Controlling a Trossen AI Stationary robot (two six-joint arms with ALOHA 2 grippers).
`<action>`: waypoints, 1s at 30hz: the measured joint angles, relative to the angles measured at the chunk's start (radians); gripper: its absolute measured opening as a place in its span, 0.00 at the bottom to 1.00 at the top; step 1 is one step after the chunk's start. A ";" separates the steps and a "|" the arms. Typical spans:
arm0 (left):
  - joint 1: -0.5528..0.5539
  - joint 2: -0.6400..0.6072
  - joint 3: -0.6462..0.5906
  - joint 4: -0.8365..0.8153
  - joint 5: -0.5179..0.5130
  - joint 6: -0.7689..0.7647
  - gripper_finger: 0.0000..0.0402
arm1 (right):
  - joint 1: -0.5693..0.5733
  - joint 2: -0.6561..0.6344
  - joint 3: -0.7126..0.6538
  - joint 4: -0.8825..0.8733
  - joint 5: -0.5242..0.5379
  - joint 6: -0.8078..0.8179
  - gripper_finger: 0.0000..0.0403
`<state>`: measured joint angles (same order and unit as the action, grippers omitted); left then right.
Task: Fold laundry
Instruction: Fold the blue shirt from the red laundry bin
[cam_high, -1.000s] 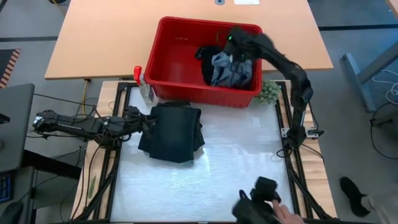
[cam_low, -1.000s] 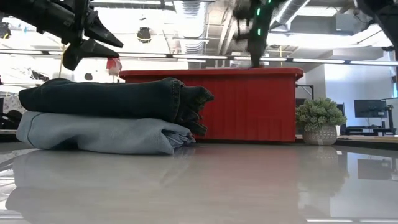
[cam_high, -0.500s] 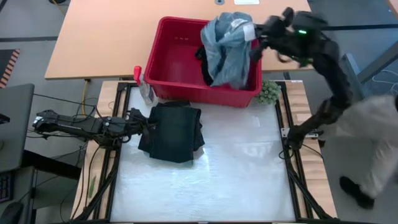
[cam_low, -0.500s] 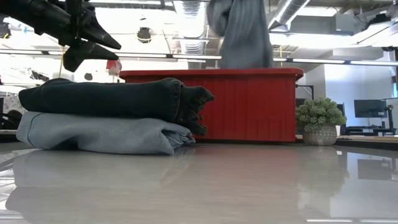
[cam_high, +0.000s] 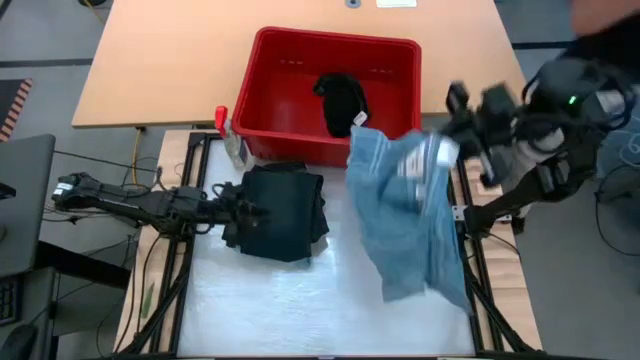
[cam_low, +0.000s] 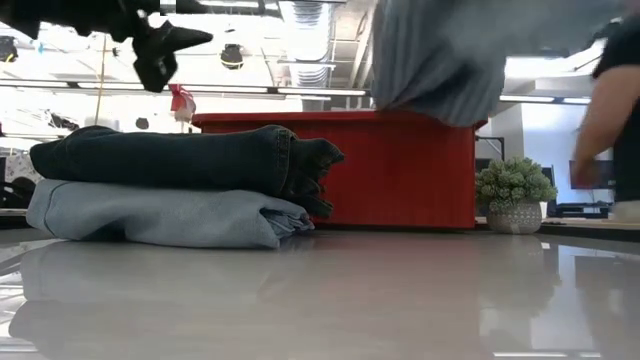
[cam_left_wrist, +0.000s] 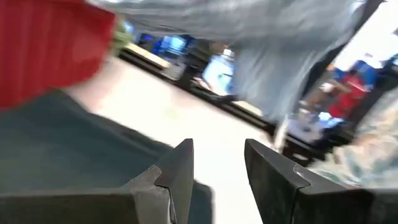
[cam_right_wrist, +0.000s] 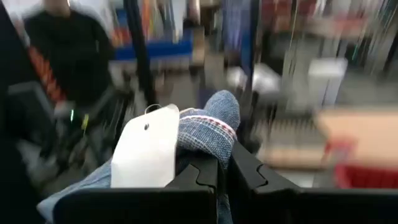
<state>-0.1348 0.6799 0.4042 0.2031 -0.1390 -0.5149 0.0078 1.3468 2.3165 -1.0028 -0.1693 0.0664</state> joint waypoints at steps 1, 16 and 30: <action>-0.012 0.036 0.000 0.040 0.008 -0.016 0.32 | 0.043 0.000 -0.002 -0.060 0.038 0.017 0.09; -0.425 0.595 0.187 0.291 -0.532 -0.174 0.32 | 0.324 -0.088 -0.761 -0.219 0.250 0.688 0.09; -0.448 1.107 1.054 -0.195 -0.957 -0.086 0.32 | 0.247 -0.095 -0.994 0.293 0.168 0.647 0.09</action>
<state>-0.5827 1.7865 1.4580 0.0085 -1.0962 -0.6004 0.2550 1.2518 1.3227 -0.7098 -0.0009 0.7129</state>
